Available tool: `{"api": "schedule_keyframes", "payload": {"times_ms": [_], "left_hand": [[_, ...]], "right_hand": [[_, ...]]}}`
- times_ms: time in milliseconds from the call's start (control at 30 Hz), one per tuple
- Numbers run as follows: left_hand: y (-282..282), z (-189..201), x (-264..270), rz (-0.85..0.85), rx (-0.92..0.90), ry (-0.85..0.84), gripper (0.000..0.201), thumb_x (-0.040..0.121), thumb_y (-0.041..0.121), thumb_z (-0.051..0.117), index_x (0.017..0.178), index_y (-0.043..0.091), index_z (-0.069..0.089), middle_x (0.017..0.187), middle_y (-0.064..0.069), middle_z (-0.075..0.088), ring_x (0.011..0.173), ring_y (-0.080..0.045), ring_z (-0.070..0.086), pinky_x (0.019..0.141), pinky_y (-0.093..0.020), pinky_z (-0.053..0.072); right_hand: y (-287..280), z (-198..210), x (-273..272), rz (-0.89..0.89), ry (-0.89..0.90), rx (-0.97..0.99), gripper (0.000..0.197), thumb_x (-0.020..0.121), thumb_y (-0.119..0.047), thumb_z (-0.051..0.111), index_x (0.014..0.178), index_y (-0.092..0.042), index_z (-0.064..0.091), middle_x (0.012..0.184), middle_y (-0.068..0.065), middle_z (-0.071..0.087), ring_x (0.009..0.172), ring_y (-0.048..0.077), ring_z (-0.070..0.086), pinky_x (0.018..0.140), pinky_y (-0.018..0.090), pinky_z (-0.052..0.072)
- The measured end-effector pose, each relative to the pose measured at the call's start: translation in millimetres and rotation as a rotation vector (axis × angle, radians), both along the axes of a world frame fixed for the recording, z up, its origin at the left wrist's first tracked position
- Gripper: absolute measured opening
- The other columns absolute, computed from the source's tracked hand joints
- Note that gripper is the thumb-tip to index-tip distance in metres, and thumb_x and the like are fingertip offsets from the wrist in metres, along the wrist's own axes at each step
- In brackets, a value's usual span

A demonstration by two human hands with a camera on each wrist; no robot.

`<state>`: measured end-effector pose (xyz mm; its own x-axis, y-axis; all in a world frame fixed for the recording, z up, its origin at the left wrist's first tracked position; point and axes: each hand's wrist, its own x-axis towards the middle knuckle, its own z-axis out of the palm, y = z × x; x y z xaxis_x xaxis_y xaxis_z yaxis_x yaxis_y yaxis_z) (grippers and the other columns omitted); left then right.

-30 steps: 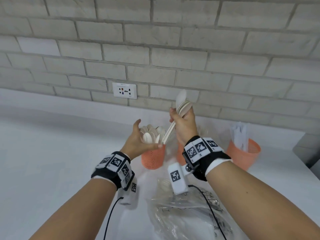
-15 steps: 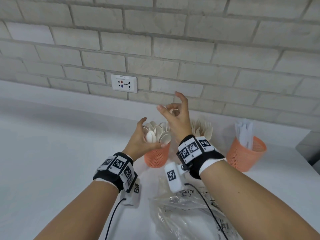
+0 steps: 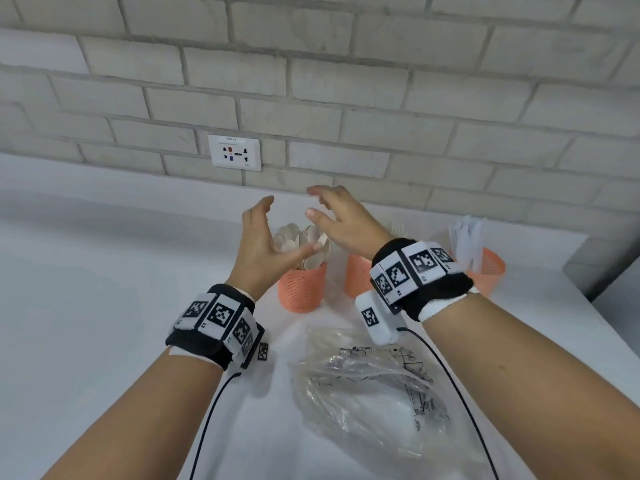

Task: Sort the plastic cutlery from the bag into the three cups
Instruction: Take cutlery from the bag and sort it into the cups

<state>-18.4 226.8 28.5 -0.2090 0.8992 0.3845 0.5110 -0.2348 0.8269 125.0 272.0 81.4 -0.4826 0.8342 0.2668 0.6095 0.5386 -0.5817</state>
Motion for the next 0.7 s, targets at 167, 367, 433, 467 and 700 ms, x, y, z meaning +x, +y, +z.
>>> {"api": "schedule_keyframes", "payload": {"times_ms": [167, 367, 433, 467, 700], "left_hand": [[-51, 16, 24, -0.299, 0.076, 0.039, 0.022, 0.078, 0.036, 0.068, 0.068, 0.019, 0.058, 0.099, -0.001, 0.051, 0.093, -0.004, 0.052, 0.077, -0.007, 0.037], [-83, -28, 62, -0.65, -0.65, 0.795, 0.029, 0.09, 0.037, 0.054, 0.094, 0.015, 0.073, 0.119, -0.003, 0.06, 0.098, -0.019, 0.057, 0.089, -0.032, 0.045], [-80, -42, 71, -0.568, -0.556, 0.916, 0.026, 0.088, 0.024, 0.054, 0.108, 0.011, 0.067, 0.108, -0.011, 0.065, 0.093, -0.024, 0.059, 0.082, -0.031, 0.045], [-78, -46, 73, -0.523, -0.48, 0.921, 0.029, 0.086, 0.017, 0.054, 0.113, 0.012, 0.063, 0.107, -0.011, 0.063, 0.096, -0.026, 0.059, 0.081, -0.032, 0.045], [-89, -40, 84, -0.546, -0.061, 0.621, 0.034, 0.066, -0.013, 0.047, 0.095, 0.0, 0.059, 0.078, 0.011, 0.036, 0.07, -0.019, 0.042, 0.058, -0.021, 0.031]], "right_hand": [[-49, 25, 43, 0.038, 0.028, 0.003, 0.014, 0.091, -0.014, 0.053, 0.094, -0.006, 0.063, 0.075, -0.005, 0.057, 0.071, 0.013, 0.056, 0.059, 0.012, 0.042], [-102, -14, 83, 0.206, -0.354, -0.44, 0.015, 0.091, -0.014, 0.054, 0.084, -0.007, 0.065, 0.07, -0.002, 0.065, 0.065, 0.009, 0.064, 0.071, 0.024, 0.054], [-114, -38, 86, 0.234, -0.535, -0.479, 0.019, 0.091, -0.016, 0.054, 0.096, -0.006, 0.069, 0.081, 0.0, 0.067, 0.07, 0.007, 0.062, 0.072, 0.018, 0.048], [-117, -51, 87, 0.216, -0.61, -0.453, 0.022, 0.091, -0.016, 0.053, 0.104, -0.007, 0.068, 0.093, 0.002, 0.068, 0.08, 0.011, 0.062, 0.076, 0.019, 0.047], [-109, -110, 90, -0.217, -0.707, -0.353, 0.055, 0.089, -0.008, 0.047, 0.139, -0.005, 0.026, 0.122, 0.013, 0.055, 0.108, 0.027, 0.057, 0.083, 0.031, 0.045]]}}
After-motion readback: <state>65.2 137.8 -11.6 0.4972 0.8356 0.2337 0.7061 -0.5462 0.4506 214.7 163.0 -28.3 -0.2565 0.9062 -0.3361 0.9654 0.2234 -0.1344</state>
